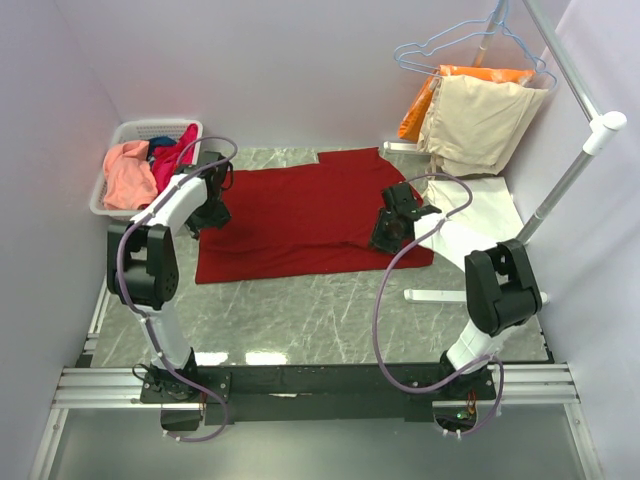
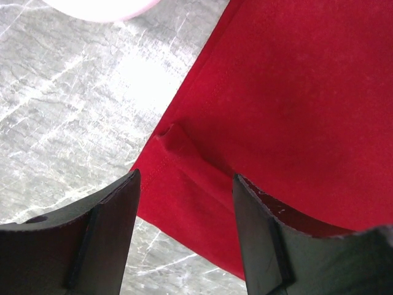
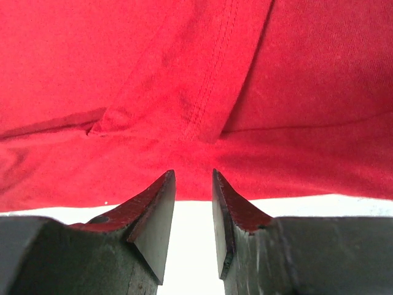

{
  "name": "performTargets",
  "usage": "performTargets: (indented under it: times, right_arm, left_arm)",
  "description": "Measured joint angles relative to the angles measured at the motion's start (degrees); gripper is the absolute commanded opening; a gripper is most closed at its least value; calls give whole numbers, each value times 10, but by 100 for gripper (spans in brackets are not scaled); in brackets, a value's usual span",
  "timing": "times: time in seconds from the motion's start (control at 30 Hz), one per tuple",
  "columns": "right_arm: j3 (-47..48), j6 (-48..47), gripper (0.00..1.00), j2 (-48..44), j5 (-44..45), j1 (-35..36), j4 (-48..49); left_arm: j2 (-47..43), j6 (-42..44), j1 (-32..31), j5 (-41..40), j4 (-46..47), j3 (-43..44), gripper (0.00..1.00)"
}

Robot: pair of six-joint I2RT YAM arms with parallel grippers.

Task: Fold and stack the t-shirts
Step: Fold the tshirt

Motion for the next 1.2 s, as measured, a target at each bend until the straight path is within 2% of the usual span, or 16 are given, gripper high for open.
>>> performTargets:
  times: [0.3, 0.5, 0.83, 0.97, 1.0, 1.03, 1.2]
  right_arm:
    - [12, 0, 38, 59, 1, 0, 15]
    - [18, -1, 27, 75, 3, 0, 21]
    - [52, -6, 26, 97, 12, 0, 30]
    - [68, -11, 14, 106, 16, 0, 30]
    - [71, -12, 6, 109, 18, 0, 30]
    - [76, -14, 2, 111, 20, 0, 30]
    - [118, -21, 0, 144, 26, 0, 31]
  left_arm:
    - [-13, 6, 0, 4, -2, 0, 67]
    - [-24, 10, 0, 4, -7, 0, 67]
    - [-25, 14, 0, 4, -9, 0, 67]
    - [-25, 14, 0, 4, -9, 0, 67]
    - [-25, 14, 0, 4, -9, 0, 67]
    - [-25, 14, 0, 4, -9, 0, 67]
    - [-25, 15, 0, 4, -11, 0, 67]
